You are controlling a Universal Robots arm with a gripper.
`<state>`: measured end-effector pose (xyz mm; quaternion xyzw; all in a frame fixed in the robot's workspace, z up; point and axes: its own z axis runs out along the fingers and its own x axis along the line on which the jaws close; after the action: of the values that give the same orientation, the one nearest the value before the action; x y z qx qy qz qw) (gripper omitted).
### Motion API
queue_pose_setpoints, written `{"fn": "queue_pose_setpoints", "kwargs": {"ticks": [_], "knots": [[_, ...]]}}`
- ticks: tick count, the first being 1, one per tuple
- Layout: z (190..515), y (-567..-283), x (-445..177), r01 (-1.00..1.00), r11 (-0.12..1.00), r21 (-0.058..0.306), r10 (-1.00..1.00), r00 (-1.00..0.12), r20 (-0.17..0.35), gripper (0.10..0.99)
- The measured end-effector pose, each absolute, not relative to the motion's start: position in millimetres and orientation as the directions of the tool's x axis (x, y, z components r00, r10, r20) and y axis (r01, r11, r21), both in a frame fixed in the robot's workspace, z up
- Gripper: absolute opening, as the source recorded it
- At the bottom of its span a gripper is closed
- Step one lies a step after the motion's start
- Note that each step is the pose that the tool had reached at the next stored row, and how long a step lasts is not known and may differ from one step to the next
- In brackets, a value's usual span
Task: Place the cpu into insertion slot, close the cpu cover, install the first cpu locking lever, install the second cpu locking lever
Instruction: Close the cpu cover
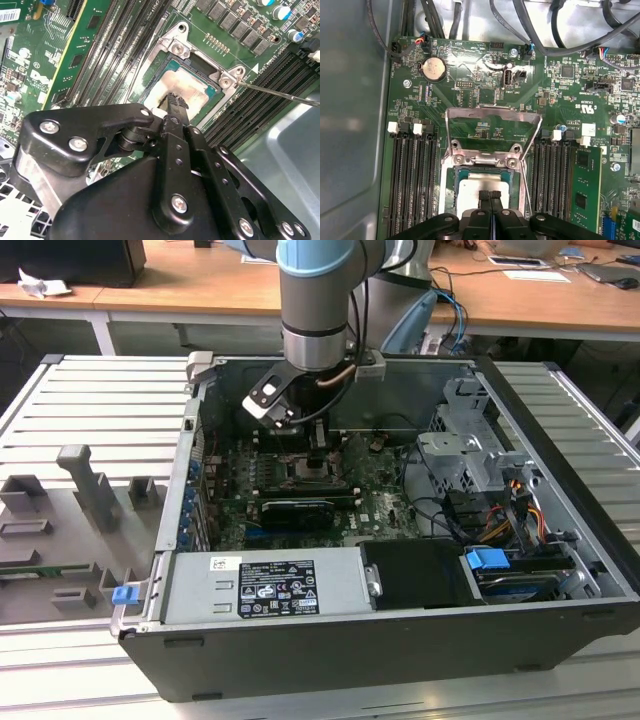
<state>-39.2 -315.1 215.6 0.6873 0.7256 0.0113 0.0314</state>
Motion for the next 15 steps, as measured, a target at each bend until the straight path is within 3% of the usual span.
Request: {"fn": "queue_pose_setpoints", "kwargs": {"ticks": [8, 15], "knots": [[225, -315, -39, 0.997, 0.055, 0.059, 0.998, -0.053, -0.029, 0.106], [263, -315, -39, 0.997, 0.055, 0.059, 0.998, -0.053, -0.029, 0.106]]}}
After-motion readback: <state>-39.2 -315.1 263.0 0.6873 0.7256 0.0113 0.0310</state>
